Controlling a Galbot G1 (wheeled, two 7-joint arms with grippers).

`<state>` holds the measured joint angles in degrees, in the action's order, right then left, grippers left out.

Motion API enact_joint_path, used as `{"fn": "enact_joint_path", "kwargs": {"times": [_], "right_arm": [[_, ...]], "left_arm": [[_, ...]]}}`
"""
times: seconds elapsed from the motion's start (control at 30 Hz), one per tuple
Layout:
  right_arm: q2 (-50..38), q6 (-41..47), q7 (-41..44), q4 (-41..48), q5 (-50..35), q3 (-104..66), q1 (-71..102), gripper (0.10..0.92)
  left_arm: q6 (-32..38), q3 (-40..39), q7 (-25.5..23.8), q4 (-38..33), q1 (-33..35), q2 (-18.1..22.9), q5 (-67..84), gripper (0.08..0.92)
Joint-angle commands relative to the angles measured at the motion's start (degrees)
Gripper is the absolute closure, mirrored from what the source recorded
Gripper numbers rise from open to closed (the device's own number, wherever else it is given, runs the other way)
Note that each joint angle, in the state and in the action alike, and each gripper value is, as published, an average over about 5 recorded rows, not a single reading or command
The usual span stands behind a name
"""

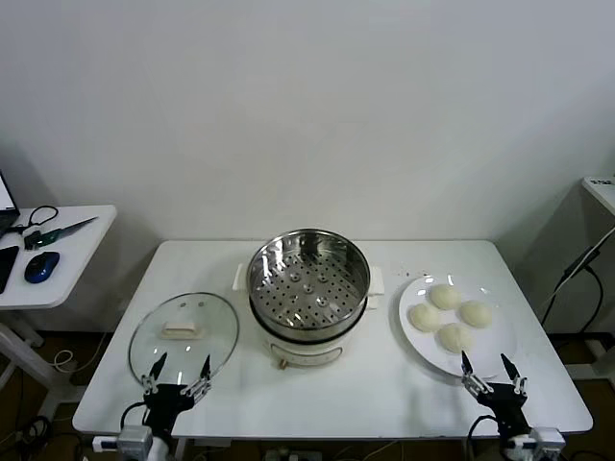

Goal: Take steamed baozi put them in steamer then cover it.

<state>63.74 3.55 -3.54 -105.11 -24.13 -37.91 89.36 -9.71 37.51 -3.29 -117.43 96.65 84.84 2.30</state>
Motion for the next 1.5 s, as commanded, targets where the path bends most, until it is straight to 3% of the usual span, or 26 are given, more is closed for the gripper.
{"fn": "enact_joint_path", "kwargs": {"times": [0.03,0.23,0.4,0.63,0.73,0.8,1.07,1.5], "right_arm": [[-4.26,9.06,-0.65,-0.77,1.88,-0.42,-7.22,0.203],[-21.49,22.33,4.08,8.98,1.22,12.01,-35.2,0.203],[-36.62,24.66,21.9,19.24,2.64,39.59,-62.11,0.203],[-43.35,5.17,57.37,32.47,20.62,76.45,-92.19,0.203],[-40.75,-3.64,66.33,39.51,27.13,89.06,-104.49,0.203],[-38.14,-6.82,69.55,43.09,27.17,95.95,-110.99,0.203],[-27.36,-3.69,73.07,51.01,18.01,109.16,-115.22,0.203],[-14.81,-2.44,66.43,62.89,21.19,95.2,-97.49,0.203]], "left_arm": [[-0.42,-0.01,-0.09,-0.28,-0.18,-0.07,-0.14,0.177],[-0.3,-0.61,-0.11,-0.26,-0.7,-0.31,-0.19,0.177],[0.36,-1.25,-0.1,0.05,-0.72,-0.33,-0.18,0.177],[1.61,-1.41,-0.14,0.86,-0.26,-0.66,0.02,0.177],[2.02,-1.47,-0.17,1.1,-0.09,-0.81,0.1,0.177],[2.23,-1.5,-0.19,1.22,0.05,-0.85,0.1,0.177],[2.62,-1.75,-0.21,1.56,-0.15,-0.72,0.01,0.177],[2.79,-1.03,-0.16,1.64,-0.04,-0.83,-0.11,0.177]]}}
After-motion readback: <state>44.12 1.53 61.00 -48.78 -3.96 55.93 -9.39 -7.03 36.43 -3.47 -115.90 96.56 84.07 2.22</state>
